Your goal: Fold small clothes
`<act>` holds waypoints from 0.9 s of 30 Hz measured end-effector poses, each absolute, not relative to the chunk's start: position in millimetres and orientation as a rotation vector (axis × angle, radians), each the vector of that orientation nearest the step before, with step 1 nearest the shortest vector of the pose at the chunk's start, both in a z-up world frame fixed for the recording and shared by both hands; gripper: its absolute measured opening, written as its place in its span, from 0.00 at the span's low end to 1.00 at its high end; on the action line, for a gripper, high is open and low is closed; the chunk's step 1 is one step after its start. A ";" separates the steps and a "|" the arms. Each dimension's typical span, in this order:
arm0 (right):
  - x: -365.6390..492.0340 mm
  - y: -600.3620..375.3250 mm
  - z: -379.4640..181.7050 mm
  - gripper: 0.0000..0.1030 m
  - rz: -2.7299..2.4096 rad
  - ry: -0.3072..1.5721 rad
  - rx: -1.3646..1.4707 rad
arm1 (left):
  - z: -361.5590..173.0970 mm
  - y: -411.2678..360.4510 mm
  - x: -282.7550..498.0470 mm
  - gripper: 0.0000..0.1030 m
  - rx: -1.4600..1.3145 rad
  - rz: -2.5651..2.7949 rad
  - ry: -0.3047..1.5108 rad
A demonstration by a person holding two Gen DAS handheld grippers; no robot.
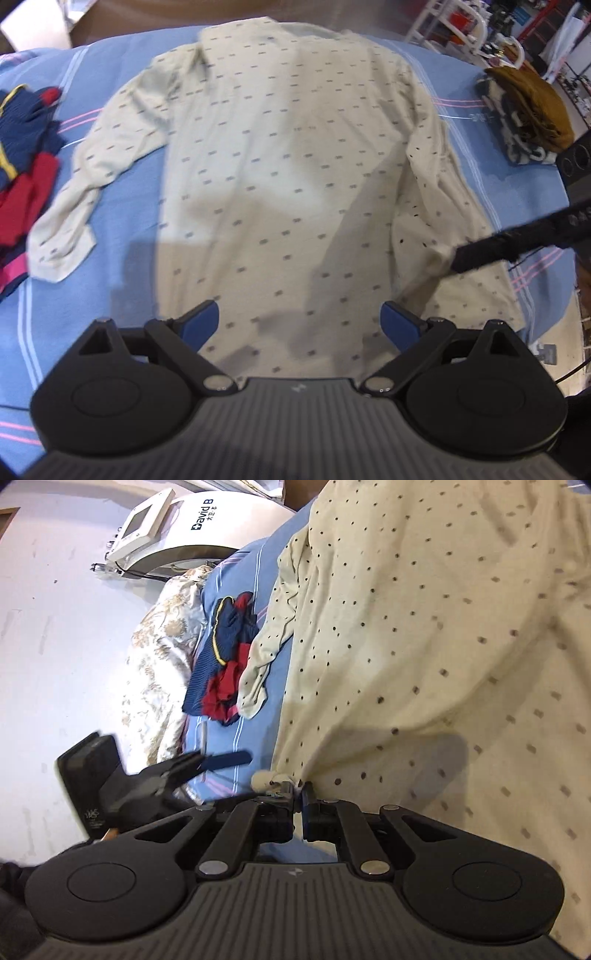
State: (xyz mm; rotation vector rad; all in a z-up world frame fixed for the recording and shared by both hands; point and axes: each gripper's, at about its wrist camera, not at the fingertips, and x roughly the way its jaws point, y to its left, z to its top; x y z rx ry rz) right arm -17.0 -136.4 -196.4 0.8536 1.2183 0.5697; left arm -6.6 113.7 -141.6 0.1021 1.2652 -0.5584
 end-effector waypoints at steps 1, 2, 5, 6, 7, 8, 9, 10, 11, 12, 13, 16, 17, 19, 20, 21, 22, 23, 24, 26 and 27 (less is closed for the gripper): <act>-7.8 -129.8 -202.8 0.15 0.556 1.210 0.850 | -142.6 122.1 -5.7 0.93 0.093 -0.544 1.266; -3.0 -125.2 -209.7 0.25 0.532 1.203 0.861 | -143.9 129.3 -5.0 0.93 0.081 -0.534 1.268; 8.8 -128.0 -219.4 0.43 0.461 1.219 0.841 | -147.8 140.3 -2.6 0.93 0.074 -0.534 1.263; 9.2 -129.7 -218.2 0.49 0.440 1.215 0.817 | -148.8 140.4 -2.5 0.93 0.078 -0.553 1.252; 5.9 -135.7 -216.3 0.49 0.423 1.216 0.800 | -149.6 138.5 -2.2 0.93 0.084 -0.574 1.236; 2.9 -142.5 -214.4 0.50 0.406 1.218 0.786 | -151.1 135.3 -1.1 0.93 0.092 -0.597 1.219; -0.7 -150.4 -212.2 0.50 0.387 1.214 0.770 | -153.4 130.3 0.8 0.93 0.097 -0.623 1.203; -4.6 -158.6 -210.3 0.50 0.366 1.215 0.753 | -155.4 124.5 3.1 0.93 0.099 -0.653 1.192; -8.6 -167.1 -208.5 0.50 0.345 1.219 0.736 | -157.3 118.0 6.0 0.93 0.098 -0.687 1.180; -13.2 -176.0 -206.7 0.51 0.322 1.222 0.722 | -159.7 111.3 9.5 0.93 0.092 -0.726 1.171; -17.5 -183.7 -206.5 0.51 0.294 1.221 0.711 | -163.0 104.9 13.3 0.92 0.084 -0.766 1.163; -33.2 -206.5 -202.2 0.58 0.217 1.217 0.730 | -175.8 90.2 26.4 0.85 0.071 -0.856 1.128; -38.0 -211.5 -200.5 0.60 0.196 1.213 0.741 | -180.7 87.6 32.3 0.82 0.073 -0.872 1.129; -50.3 -221.8 -196.1 0.61 0.150 1.198 0.762 | -190.6 87.7 45.2 0.81 0.051 -0.905 1.135; -55.2 -224.2 -194.2 0.62 0.134 1.191 0.774 | -195.3 89.6 51.2 0.81 0.037 -0.929 1.140; -60.2 -226.7 -193.1 0.63 0.120 1.185 0.787 | -201.1 91.1 57.5 0.81 0.024 -0.955 1.151; -64.2 -227.4 -192.1 0.63 0.106 1.182 0.798 | -206.7 91.5 63.0 0.81 0.012 -0.977 1.171; -67.3 -227.5 -191.8 0.63 0.097 1.181 0.805 | -212.8 91.4 68.4 0.81 0.004 -0.994 1.201; -69.4 -226.5 -191.6 0.63 0.093 1.181 0.810 | -218.9 90.5 73.7 0.81 0.003 -0.999 1.232; -71.2 -223.2 -191.6 0.64 0.087 1.182 0.815 | -226.5 90.6 81.1 0.79 -0.011 -1.019 1.263; -72.1 -222.9 -191.5 0.66 0.085 1.182 0.819 | -228.5 90.3 84.0 0.75 -0.031 -1.039 1.268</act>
